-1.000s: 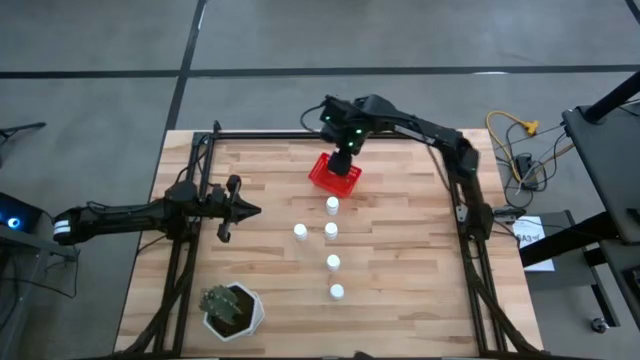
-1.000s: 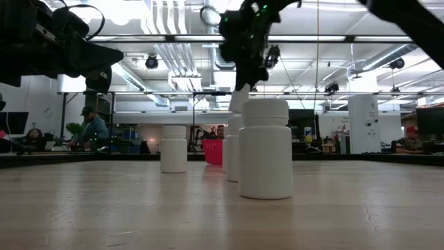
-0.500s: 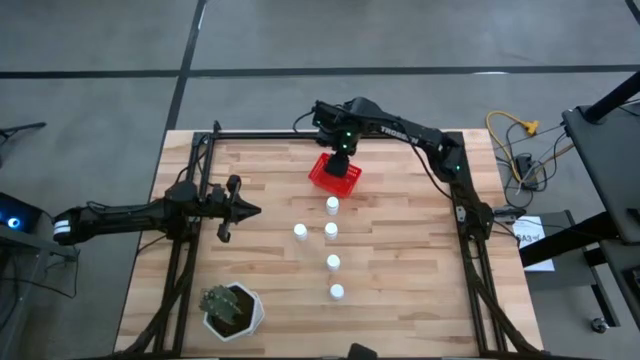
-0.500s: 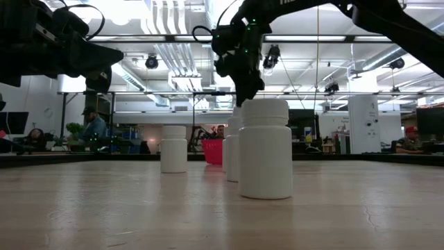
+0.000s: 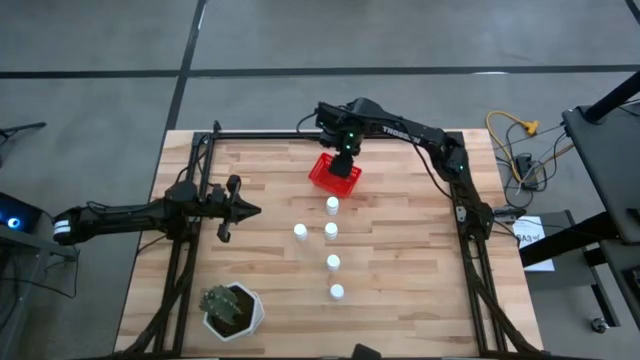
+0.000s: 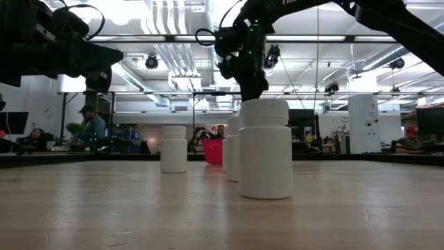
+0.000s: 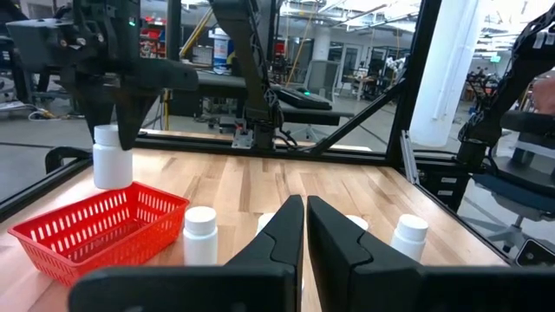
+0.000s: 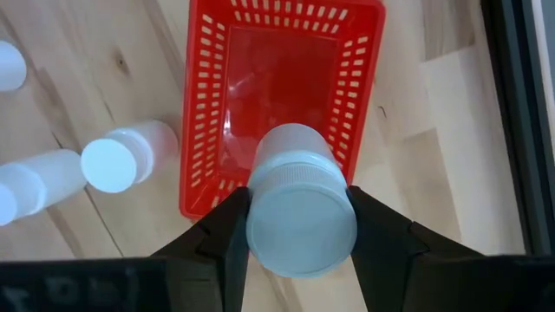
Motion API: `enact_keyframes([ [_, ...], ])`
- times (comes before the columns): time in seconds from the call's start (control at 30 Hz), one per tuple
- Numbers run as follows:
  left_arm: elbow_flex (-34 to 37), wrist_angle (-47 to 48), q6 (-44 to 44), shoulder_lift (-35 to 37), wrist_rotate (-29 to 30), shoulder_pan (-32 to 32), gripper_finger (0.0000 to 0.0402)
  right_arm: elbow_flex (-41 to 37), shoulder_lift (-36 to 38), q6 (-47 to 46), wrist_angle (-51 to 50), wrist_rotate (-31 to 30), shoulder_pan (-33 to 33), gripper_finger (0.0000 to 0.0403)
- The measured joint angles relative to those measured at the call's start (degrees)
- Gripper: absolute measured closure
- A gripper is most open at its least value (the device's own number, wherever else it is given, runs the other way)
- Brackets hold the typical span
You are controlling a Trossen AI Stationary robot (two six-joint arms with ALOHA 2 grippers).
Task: Pick and place pill bottles into a basket
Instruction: Put the white pill bottle into the red bin
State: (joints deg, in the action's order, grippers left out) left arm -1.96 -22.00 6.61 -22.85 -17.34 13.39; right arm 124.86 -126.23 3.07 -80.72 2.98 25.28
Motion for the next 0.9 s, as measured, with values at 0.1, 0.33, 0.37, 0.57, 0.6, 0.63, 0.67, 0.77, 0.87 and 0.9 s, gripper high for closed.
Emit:
enact_keyframes([
  [0.1, 0.00, 0.00, 0.00, 0.00, 0.00, -0.02, 0.0401, -2.29, 1.18, -0.02, 0.96, 0.02, 0.00, 0.0260],
  [0.33, 0.00, 0.00, 0.00, 0.00, 0.02, -0.02, 0.0401, -11.14, 9.58, -0.49, 8.50, 0.28, -0.15, 0.0260],
  [0.37, 0.00, 0.00, 0.00, 0.00, 0.02, -0.02, 0.0401, -12.93, 11.20, -1.15, 10.66, 0.40, -0.15, 0.0260],
  [0.57, 0.00, 0.00, 0.00, 0.00, 0.07, 0.00, 0.0401, -25.69, 18.98, -4.87, 20.12, 3.12, -0.15, 0.0260],
  [0.6, 0.00, 0.00, 0.00, 0.00, 0.05, 0.00, 0.0401, -27.24, 19.30, -5.28, 20.30, 3.30, -0.15, 0.0260],
  [0.63, 0.00, 0.00, 0.00, 0.00, 0.13, 0.02, 0.0401, -28.53, 19.34, -5.36, 20.38, 3.35, -0.19, 0.0260],
  [0.67, 0.00, 0.00, 0.00, 0.00, 0.17, 0.02, 0.0401, -29.50, 19.34, -5.42, 20.46, 3.37, -0.27, 0.0260],
  [0.77, 0.00, -0.01, 0.00, 0.02, 0.51, 0.02, 0.0401, -30.88, 19.34, -5.50, 21.78, 3.39, -0.28, 0.0260],
  [0.87, 0.00, -0.02, 0.00, 0.02, 0.74, 0.02, 0.0401, -31.57, 19.36, -5.46, 22.57, 3.34, -0.26, 0.0260],
  [0.9, 0.00, -0.02, 0.04, 0.04, 0.74, 0.02, 0.0401, -31.69, 19.36, -5.42, 22.57, 3.26, -0.26, 0.0260],
])
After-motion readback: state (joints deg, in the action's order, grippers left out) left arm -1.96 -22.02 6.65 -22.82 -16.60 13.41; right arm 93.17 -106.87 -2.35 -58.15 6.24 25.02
